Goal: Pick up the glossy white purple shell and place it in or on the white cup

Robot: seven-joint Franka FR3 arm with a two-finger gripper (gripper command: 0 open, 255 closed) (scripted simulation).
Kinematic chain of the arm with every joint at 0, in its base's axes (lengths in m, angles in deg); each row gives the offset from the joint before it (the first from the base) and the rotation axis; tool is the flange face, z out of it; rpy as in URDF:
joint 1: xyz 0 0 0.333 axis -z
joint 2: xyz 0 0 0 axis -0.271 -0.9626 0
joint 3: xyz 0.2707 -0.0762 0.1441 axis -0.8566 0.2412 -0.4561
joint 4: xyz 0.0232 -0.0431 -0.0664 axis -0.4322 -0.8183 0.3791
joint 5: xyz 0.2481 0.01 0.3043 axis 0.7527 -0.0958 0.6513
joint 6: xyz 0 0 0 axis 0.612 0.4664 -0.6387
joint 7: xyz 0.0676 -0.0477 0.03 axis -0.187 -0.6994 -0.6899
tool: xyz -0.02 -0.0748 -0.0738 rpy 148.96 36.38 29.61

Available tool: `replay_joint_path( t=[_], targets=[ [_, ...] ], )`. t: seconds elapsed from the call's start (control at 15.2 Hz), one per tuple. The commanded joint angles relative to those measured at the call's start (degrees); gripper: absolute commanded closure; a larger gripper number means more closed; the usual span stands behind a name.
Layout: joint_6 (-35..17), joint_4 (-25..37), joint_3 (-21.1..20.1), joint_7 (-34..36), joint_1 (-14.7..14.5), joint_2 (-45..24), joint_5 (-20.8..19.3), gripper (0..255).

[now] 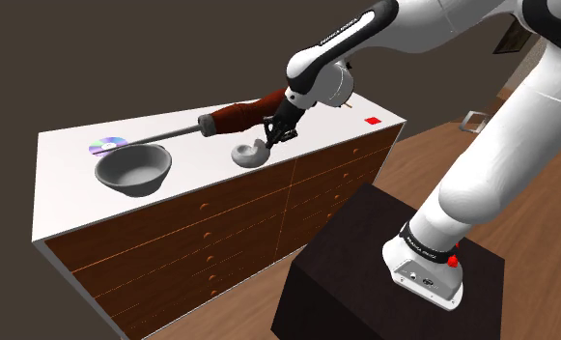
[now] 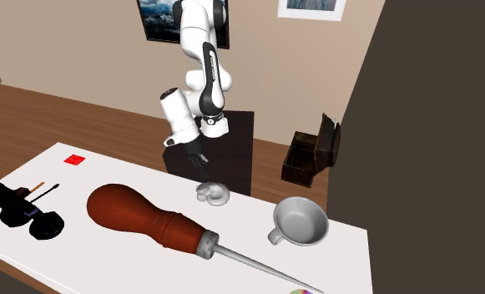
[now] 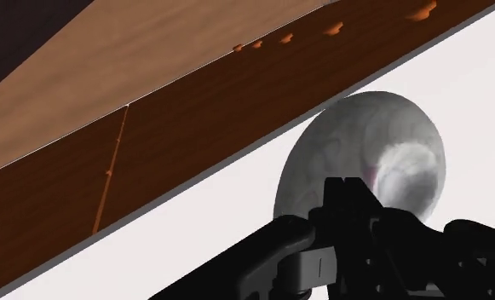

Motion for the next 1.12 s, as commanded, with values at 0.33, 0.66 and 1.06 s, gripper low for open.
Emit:
replay_joint_path(
  t=[0.33,0.66,1.06],
  targets=[
    [4.23,7.41,3.04,-8.0,3.18,-7.24,11.38,0],
    [1.4,8.59,1.81,-9.84,2.56,-10.99,13.96,0],
    [0.01,9.33,1.23,-10.81,2.21,-12.97,15.28,0]
  ],
)
